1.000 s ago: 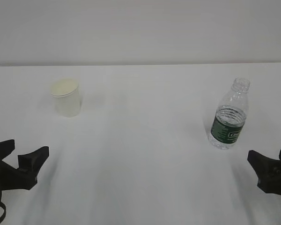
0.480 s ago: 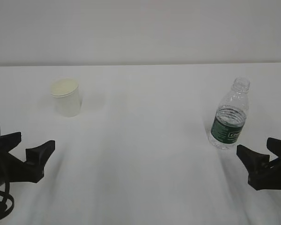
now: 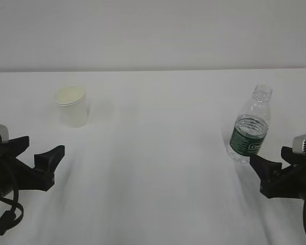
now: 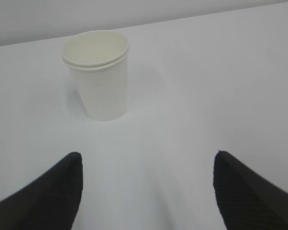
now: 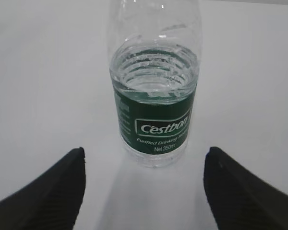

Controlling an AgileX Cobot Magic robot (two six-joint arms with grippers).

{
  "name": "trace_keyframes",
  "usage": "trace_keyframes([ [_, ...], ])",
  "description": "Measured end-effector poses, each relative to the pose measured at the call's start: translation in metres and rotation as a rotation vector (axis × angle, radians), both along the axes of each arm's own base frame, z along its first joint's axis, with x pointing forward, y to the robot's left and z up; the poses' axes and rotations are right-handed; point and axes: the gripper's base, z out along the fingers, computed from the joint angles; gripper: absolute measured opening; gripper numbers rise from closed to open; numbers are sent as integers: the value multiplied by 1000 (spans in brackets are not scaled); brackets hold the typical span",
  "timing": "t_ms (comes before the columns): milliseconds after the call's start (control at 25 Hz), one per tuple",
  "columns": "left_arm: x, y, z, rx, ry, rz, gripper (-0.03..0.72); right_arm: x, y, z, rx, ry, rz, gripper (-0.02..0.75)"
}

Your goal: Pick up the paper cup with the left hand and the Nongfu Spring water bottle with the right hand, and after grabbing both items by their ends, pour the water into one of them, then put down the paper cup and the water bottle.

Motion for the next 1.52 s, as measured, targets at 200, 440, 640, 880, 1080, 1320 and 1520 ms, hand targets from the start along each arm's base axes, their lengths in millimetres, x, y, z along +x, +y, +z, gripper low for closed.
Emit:
trace_keyframes([
  [200,0,0,-7,13,26,0,603,9,1,-5,-1,6,0,573],
  [440,0,0,-9,17,34,0,594,19,3,-12,-2,14,0,573],
  [640,0,0,-9,25,33,-3,593,27,4,-15,-1,10,0,573],
  [880,0,0,-9,29,32,-4,593,37,5,-17,1,-5,-5,573],
  [1080,0,0,-9,32,31,-5,592,45,6,-24,-1,6,-6,574],
  [1320,0,0,-9,47,27,-6,591,57,7,-26,2,-16,-6,573],
  [1520,0,1,-9,50,26,-4,591,64,8,-24,5,-36,-6,573],
])
